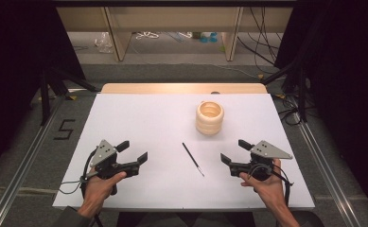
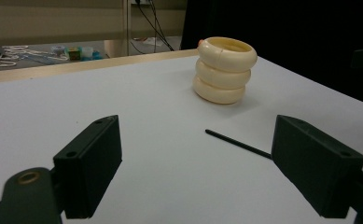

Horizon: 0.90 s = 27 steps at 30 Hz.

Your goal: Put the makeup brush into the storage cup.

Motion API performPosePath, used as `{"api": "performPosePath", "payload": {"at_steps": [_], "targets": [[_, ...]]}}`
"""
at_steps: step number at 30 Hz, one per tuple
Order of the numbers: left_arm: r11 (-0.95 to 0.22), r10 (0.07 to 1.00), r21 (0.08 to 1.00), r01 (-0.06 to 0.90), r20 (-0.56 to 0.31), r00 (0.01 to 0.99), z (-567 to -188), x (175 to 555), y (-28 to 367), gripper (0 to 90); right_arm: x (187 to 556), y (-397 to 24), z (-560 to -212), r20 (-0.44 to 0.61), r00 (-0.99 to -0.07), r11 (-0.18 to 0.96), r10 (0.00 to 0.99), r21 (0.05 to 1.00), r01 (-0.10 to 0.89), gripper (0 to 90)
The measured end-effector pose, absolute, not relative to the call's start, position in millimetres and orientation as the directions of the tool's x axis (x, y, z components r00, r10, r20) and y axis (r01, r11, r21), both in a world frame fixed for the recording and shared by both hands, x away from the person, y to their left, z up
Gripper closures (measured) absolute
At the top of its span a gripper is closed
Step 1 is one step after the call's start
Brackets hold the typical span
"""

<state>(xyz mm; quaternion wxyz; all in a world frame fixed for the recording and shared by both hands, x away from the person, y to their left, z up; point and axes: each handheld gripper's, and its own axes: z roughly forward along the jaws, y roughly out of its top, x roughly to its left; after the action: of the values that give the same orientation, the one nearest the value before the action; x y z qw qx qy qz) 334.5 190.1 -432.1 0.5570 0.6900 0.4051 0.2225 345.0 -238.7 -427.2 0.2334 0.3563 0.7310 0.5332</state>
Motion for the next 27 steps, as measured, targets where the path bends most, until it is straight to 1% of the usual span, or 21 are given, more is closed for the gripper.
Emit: {"api": "performPosePath", "payload": {"at_steps": [7, 17, 23, 27], "targets": [[-0.052, 0.804, 0.948, 0.315, -0.147, 0.576, -432.6, 334.6, 189.4, 15.7, 346.8, -238.0, -428.0, 0.043, -0.642, 0.178, 0.766, 0.945, 0.275, 15.8], [-0.053, 0.801, 0.946, 0.318, -0.15, 0.579, -433.2, 335.1, 188.9, 15.7, 349.3, -234.6, -431.3, 0.047, -0.655, 0.21, 0.755, 0.928, 0.308, 16.5], [-0.066, 0.801, 0.945, 0.321, -0.142, 0.582, -433.5, 335.5, 188.8, 15.7, 352.5, -232.1, -430.2, 0.054, -0.667, 0.242, 0.743, 0.907, 0.343, 20.2], [-0.07, 0.8, 0.944, 0.322, -0.14, 0.583, -434.0, 336.1, 188.4, 15.7, 359.5, -227.4, -430.1, 0.062, -0.665, 0.272, 0.744, 0.881, 0.387, 23.1]]}}
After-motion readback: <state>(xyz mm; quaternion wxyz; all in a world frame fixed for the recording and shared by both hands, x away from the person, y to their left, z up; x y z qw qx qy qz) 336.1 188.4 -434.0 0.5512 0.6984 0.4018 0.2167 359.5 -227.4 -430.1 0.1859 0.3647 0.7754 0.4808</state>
